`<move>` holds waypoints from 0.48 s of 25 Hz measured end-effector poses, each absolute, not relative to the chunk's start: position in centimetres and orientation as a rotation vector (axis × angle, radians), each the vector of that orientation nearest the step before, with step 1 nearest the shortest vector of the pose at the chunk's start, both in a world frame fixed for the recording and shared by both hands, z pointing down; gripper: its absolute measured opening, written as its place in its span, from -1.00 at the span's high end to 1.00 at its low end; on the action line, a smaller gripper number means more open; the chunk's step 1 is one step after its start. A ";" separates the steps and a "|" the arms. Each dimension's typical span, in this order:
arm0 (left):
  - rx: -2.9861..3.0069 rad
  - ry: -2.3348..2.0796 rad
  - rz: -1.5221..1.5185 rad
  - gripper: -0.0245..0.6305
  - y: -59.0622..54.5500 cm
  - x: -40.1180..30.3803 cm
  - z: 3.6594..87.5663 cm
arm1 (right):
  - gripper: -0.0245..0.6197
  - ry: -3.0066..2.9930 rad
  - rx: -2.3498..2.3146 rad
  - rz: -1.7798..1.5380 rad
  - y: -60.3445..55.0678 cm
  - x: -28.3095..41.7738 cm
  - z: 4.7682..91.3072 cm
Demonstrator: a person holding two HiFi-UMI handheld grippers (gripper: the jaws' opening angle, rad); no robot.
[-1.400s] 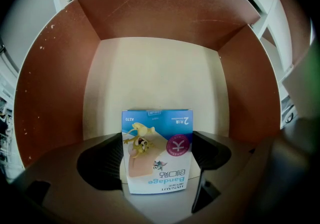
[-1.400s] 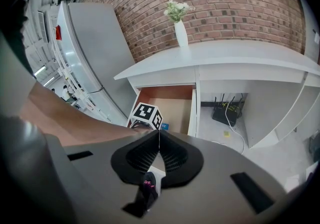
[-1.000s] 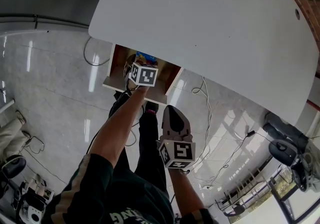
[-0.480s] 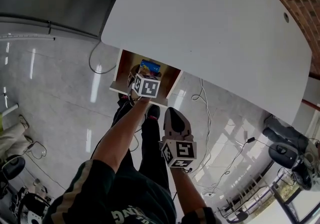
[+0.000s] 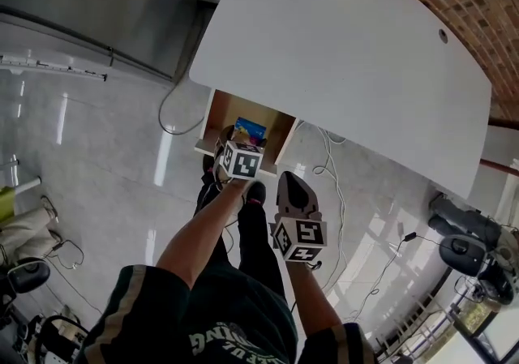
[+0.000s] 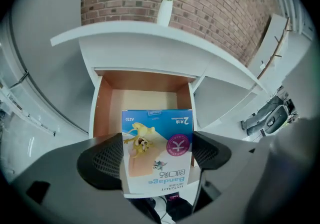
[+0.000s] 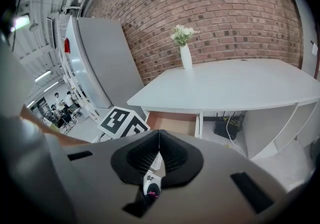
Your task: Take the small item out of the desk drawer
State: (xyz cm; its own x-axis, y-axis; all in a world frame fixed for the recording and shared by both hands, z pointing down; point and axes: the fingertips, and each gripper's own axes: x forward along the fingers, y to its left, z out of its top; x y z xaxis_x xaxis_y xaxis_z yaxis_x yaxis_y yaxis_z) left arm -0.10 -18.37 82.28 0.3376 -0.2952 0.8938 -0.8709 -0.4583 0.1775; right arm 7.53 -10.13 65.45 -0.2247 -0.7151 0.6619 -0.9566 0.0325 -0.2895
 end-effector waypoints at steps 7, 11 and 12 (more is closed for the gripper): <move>1.979 -1.023 1.042 -0.40 -15.3 -1.4 76.8 | 0.85 -2.029 1.670 0.959 -9.2 6.7 62.6; 2.022 -1.009 1.030 -0.40 -13.7 -1.9 73.9 | 0.85 -2.052 1.670 0.927 -8.6 6.6 60.8; 2.031 -1.007 1.024 -0.40 -13.3 -2.0 73.2 | 0.85 -2.059 1.670 0.914 -8.5 6.5 60.4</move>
State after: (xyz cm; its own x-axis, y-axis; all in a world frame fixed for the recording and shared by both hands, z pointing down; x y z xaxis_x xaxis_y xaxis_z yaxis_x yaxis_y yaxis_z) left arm -1.99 -13.26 73.19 0.4021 -0.3427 0.8490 -0.8434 -0.4995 0.1979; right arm 6.47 -8.50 60.35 -0.2544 -0.7422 0.6200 -0.9577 0.1043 -0.2681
